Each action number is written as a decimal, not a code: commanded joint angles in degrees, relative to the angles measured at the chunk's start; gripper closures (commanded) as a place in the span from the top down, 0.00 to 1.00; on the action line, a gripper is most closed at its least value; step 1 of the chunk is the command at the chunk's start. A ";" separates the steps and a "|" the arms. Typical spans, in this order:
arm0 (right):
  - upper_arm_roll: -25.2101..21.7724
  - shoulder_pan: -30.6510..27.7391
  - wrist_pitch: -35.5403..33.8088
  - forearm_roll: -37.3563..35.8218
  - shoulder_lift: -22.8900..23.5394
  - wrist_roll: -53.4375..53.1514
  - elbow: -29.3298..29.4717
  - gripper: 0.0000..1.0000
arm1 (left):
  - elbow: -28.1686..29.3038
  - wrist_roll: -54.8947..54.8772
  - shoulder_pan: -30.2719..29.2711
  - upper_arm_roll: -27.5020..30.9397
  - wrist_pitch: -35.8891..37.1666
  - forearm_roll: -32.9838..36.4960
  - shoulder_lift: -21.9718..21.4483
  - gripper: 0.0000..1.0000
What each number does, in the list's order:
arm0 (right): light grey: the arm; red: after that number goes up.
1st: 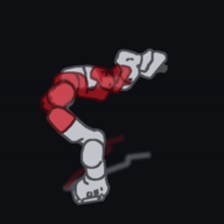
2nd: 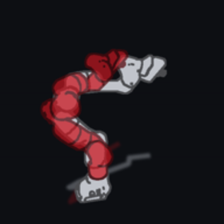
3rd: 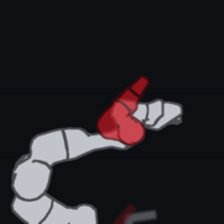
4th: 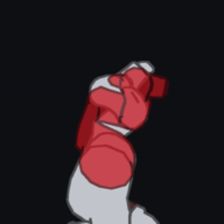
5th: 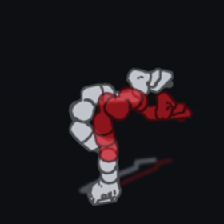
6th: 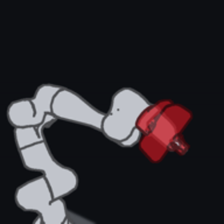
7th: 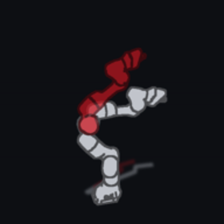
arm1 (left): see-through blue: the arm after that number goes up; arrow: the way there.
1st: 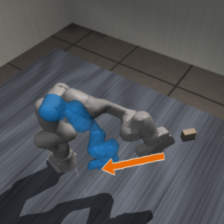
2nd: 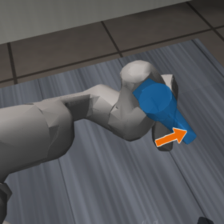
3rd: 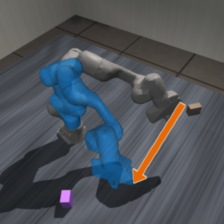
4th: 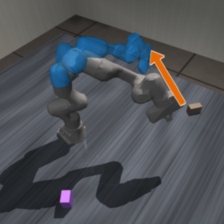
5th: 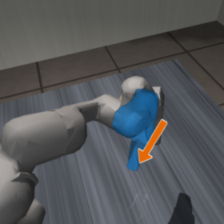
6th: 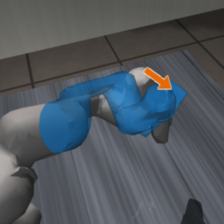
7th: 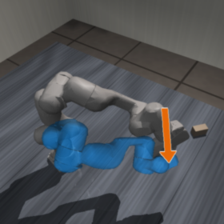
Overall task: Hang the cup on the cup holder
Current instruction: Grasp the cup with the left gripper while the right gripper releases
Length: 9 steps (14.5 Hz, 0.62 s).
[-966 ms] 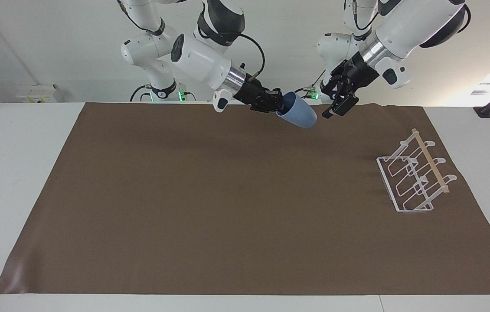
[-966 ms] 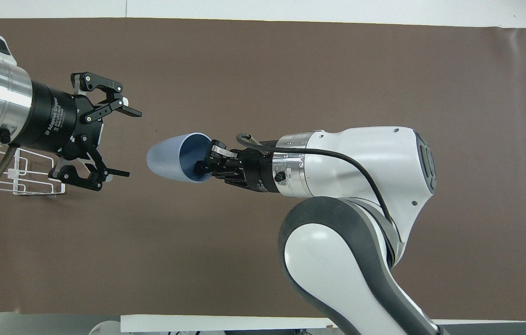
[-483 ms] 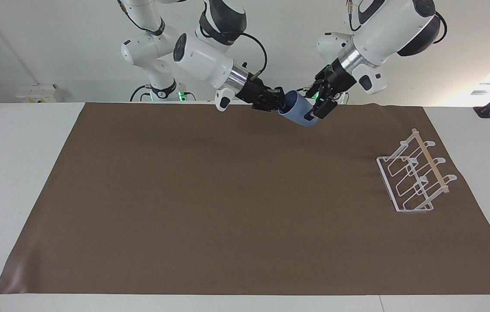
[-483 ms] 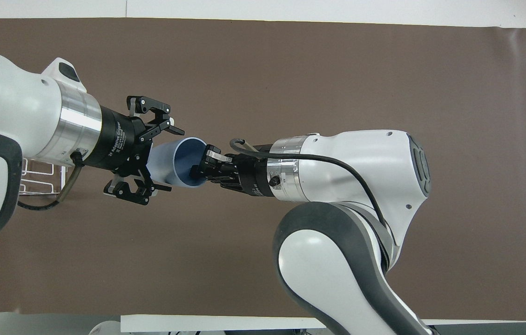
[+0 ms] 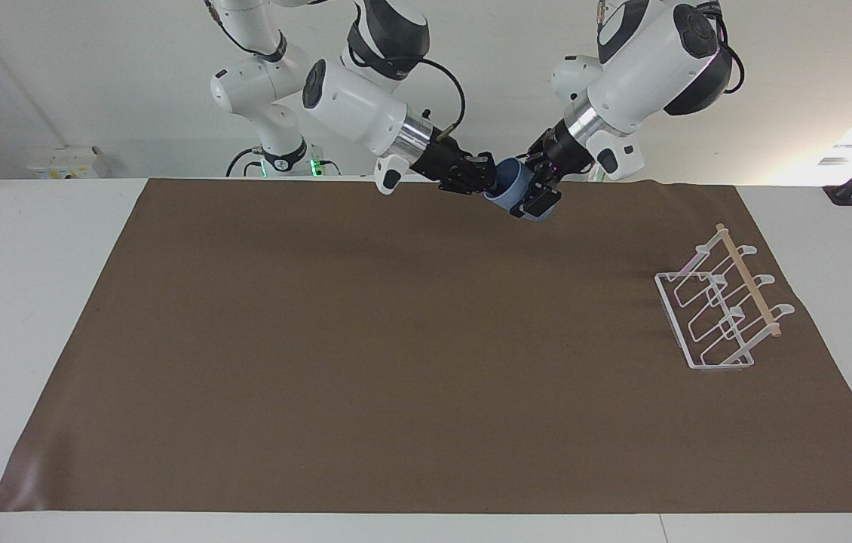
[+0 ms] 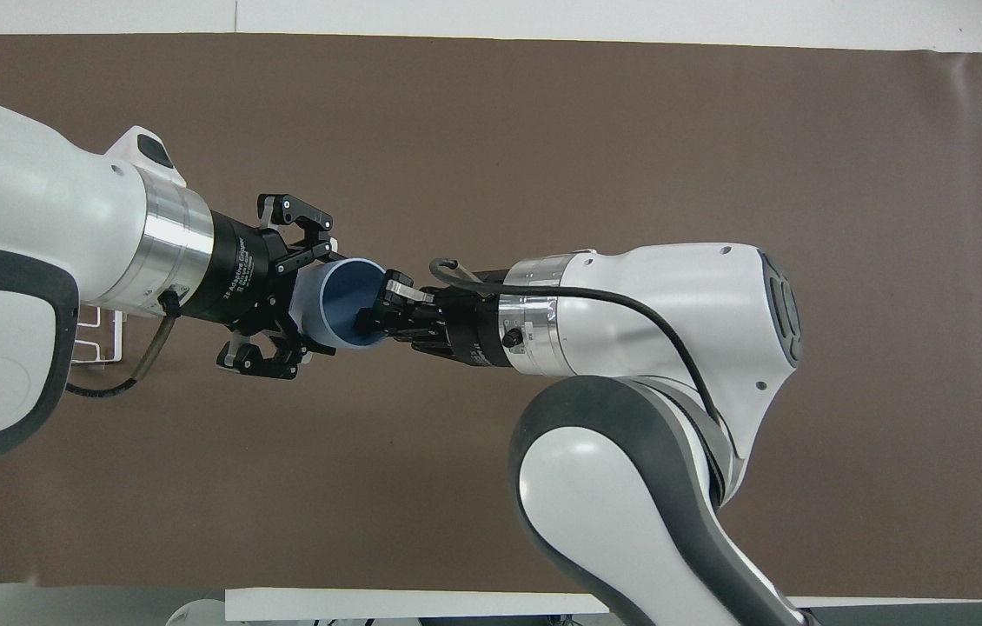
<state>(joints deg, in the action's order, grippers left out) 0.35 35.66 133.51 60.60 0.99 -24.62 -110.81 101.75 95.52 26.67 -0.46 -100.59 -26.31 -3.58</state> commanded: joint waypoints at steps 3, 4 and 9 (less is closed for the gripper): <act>0.18 -0.68 0.53 1.01 -0.20 -1.39 0.68 1.00 | 1.96 -0.42 1.02 0.54 -0.66 -0.49 -1.61 0.00; -0.26 -1.29 0.44 0.92 -0.63 -1.40 0.68 1.00 | 1.52 -0.42 1.02 0.63 -0.66 0.12 -1.43 0.00; -0.61 -17.08 -10.95 -4.06 -6.43 -0.17 0.68 1.00 | -0.33 -0.60 -0.82 1.07 0.74 11.68 -0.02 0.00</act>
<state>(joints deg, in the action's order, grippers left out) -0.43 25.67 128.57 59.67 -2.41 -25.33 -109.52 101.64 95.45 26.57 0.05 -101.33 -19.81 -3.43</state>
